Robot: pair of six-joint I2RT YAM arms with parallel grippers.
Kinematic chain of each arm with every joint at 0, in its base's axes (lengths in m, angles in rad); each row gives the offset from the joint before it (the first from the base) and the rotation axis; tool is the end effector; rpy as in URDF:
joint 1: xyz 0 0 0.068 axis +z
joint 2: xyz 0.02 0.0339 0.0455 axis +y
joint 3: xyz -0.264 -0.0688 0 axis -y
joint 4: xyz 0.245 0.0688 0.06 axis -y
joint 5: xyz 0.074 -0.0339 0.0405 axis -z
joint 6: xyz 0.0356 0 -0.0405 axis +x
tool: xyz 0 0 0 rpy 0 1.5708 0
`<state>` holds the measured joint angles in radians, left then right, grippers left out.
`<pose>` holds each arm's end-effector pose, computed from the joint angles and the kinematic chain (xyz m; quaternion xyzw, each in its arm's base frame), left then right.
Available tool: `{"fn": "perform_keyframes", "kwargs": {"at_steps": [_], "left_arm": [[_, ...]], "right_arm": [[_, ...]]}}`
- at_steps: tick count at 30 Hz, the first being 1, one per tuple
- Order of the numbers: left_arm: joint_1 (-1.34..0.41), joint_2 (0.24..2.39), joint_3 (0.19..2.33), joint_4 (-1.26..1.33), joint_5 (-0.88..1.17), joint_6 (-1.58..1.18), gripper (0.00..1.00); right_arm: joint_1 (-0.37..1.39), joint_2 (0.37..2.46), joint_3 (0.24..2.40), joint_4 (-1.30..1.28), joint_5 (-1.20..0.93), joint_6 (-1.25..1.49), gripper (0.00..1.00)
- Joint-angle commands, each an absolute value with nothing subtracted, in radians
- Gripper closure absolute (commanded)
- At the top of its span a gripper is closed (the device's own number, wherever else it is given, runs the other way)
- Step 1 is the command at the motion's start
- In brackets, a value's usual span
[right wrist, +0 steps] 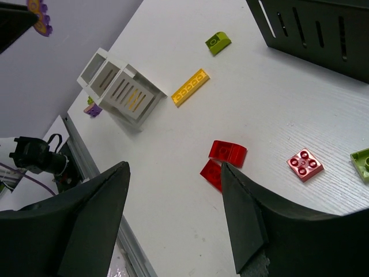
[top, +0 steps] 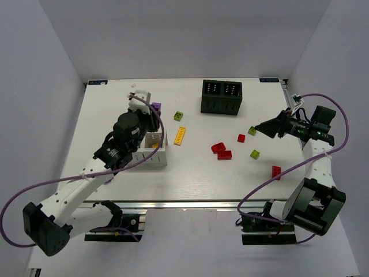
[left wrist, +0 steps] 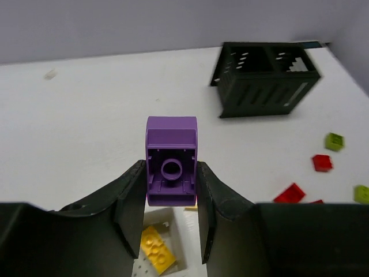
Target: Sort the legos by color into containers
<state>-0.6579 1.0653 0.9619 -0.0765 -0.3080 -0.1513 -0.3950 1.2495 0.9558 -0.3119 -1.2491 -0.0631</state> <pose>0.2030 -0.1432 0.3596 0.0950 0.7591 -0.1410 0.6284 0.2517 -0.0683 0.3020 -0.1489 0.7535 0.4189 0.4842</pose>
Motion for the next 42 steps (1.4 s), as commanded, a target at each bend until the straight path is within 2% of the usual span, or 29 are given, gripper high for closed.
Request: {"fn": "perform_keyframes", "kwargs": {"at_steps": [1, 2, 5, 12, 19, 21, 23, 24, 26, 28, 29, 31, 35, 39, 41, 42], "left_arm": [[-0.612, 1.057, 0.87, -0.149, -0.486, -0.222, 1.0], [-0.597, 1.043, 0.849, -0.187, -0.593, -0.253, 1.0], [-0.534, 1.034, 0.824, -0.236, -0.63, -0.308, 1.0], [-0.447, 1.068, 0.83, -0.307, -0.624, -0.353, 1.0], [-0.405, 1.081, 0.799, -0.308, -0.535, -0.354, 1.0], [-0.405, 1.08, 0.805, -0.317, -0.522, -0.359, 0.96], [-0.396, 1.075, 0.81, -0.336, -0.517, -0.371, 0.88], [-0.396, 1.072, 0.81, -0.347, -0.5, -0.374, 0.81], [-0.396, 1.052, 0.798, -0.35, -0.486, -0.379, 0.6], [-0.396, 1.036, 0.784, -0.353, -0.479, -0.382, 0.53], [-0.396, 1.028, 0.781, -0.353, -0.476, -0.385, 0.4], [-0.396, 1.019, 0.781, -0.354, -0.474, -0.385, 0.26], [-0.396, 1.006, 0.781, -0.356, -0.462, -0.383, 0.17], [-0.396, 0.974, 0.781, -0.351, -0.437, -0.387, 0.2], [-0.396, 0.924, 0.776, -0.336, -0.408, -0.382, 0.3], [-0.396, 0.898, 0.769, -0.325, -0.394, -0.374, 0.46]], "right_arm": [[-0.396, 1.232, 0.95, -0.299, -1.287, -0.084, 0.3], [-0.396, 1.23, 0.948, -0.302, -1.284, -0.095, 0.3], [-0.396, 1.224, 0.942, -0.307, -1.281, -0.127, 0.3], [-0.394, 1.247, 0.956, -0.351, -1.289, -0.173, 0.31], [-0.393, 1.253, 0.956, -0.353, -1.292, -0.176, 0.31], [-0.393, 1.255, 0.956, -0.353, -1.292, -0.178, 0.31], [-0.393, 1.258, 0.956, -0.354, -1.292, -0.181, 0.31], [-0.393, 1.261, 0.956, -0.357, -1.292, -0.184, 0.31], [-0.396, 1.264, 0.962, -0.367, -1.29, -0.198, 0.3], [-0.394, 1.273, 0.966, -0.385, -1.29, -0.21, 0.3], [-0.393, 1.279, 0.969, -0.391, -1.289, -0.222, 0.3], [-0.394, 1.282, 0.979, -0.413, -1.29, -0.242, 0.3], [-0.393, 1.301, 1.002, -0.489, -1.315, -0.34, 0.29], [-0.391, 1.318, 1.046, -0.638, -1.306, -0.519, 0.3], [-0.385, 1.312, 1.065, -0.663, -1.246, -0.552, 0.31], [-0.382, 1.305, 1.065, -0.663, -1.208, -0.569, 0.36]]}}
